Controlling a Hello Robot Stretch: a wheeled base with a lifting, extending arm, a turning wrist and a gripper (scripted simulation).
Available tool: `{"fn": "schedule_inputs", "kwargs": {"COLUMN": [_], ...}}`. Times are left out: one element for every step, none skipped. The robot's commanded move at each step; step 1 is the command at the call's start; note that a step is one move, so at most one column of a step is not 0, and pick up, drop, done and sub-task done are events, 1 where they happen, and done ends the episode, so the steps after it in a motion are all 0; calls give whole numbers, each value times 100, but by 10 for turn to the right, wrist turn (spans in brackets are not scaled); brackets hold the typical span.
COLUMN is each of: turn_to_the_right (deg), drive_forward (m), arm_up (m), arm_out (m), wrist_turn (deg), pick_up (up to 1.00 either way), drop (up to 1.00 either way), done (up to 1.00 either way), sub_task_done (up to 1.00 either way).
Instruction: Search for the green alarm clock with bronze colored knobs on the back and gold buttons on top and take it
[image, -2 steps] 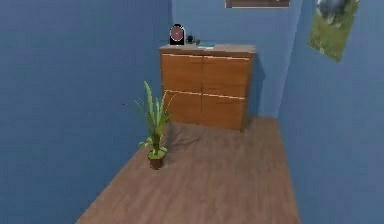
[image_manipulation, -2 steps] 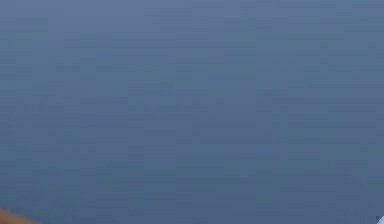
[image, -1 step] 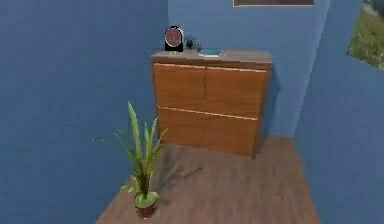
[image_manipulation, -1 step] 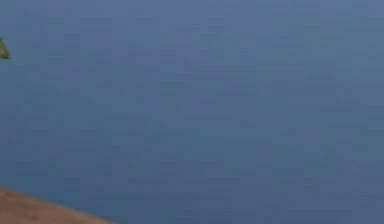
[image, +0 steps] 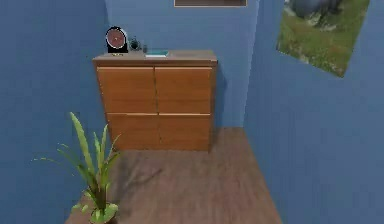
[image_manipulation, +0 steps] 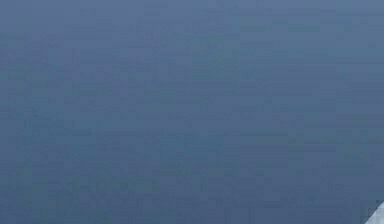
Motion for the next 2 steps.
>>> {"fn": "schedule_inputs", "kwargs": {"turn_to_the_right": [0, 90], "drive_forward": [100, 0], "arm_up": [0, 0], "arm_out": [0, 0], "wrist_turn": [0, 0], "pick_up": [0, 0], "drop": [0, 0], "done": [0, 0], "sub_task_done": [0, 0]}}
